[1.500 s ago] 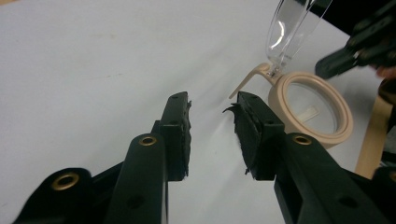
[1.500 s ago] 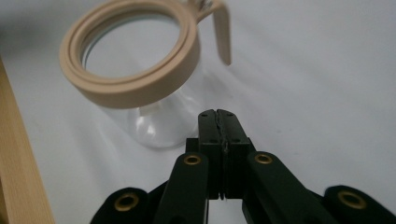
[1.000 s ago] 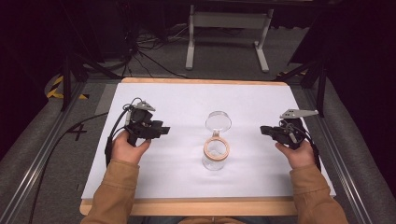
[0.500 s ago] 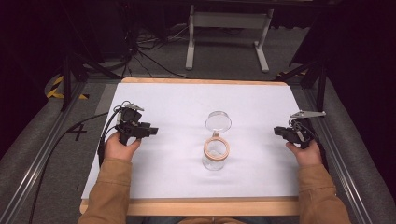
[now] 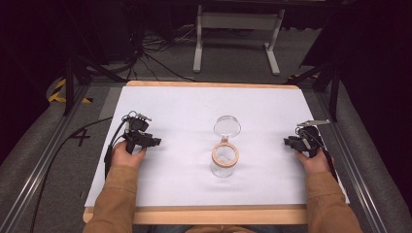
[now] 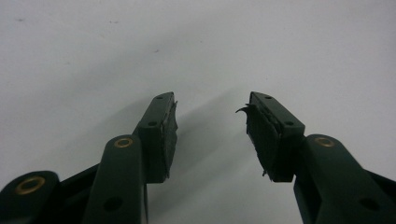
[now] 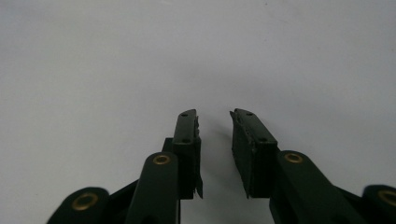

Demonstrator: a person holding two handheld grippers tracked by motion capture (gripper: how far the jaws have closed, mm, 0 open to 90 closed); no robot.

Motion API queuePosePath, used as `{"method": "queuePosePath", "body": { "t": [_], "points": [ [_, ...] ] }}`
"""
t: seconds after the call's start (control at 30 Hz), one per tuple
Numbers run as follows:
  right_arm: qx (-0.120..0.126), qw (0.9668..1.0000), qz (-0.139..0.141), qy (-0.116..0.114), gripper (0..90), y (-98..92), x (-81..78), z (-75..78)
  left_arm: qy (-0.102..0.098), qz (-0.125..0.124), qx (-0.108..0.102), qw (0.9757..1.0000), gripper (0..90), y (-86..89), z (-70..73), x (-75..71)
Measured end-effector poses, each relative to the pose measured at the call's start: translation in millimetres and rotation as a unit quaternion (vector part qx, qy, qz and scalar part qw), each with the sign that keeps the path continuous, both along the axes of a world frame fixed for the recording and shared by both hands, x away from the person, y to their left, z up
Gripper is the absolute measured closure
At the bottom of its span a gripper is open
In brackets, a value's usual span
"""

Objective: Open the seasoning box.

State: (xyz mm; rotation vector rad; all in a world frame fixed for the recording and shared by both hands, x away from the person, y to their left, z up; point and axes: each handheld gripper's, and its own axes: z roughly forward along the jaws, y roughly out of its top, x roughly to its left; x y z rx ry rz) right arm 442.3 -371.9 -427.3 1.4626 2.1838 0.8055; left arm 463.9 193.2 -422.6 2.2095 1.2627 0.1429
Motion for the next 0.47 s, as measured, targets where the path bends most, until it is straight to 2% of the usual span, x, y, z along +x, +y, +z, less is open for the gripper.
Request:
{"method": "queuePosePath", "body": {
  "t": [0.17,0.23,0.47],
  "points": [
    [0.012,0.9999,-0.002,-0.012,64.5,-0.9,-1.2,-2.3,0.001,-0.006,0.001,1.0000,51.3,-3.6,-0.5,0.2],
    [0.012,0.9998,-0.002,-0.014,63.5,-0.4,-1.7,-2.7,-0.005,-0.010,0.003,0.9999,51.3,-5.2,-0.7,0.2],
    [0.007,0.9996,0.008,-0.026,53.8,5.0,-5.0,1.2,-0.005,-0.019,-0.011,0.9997,50.7,-8.5,1.3,0.4]
  ]
}}
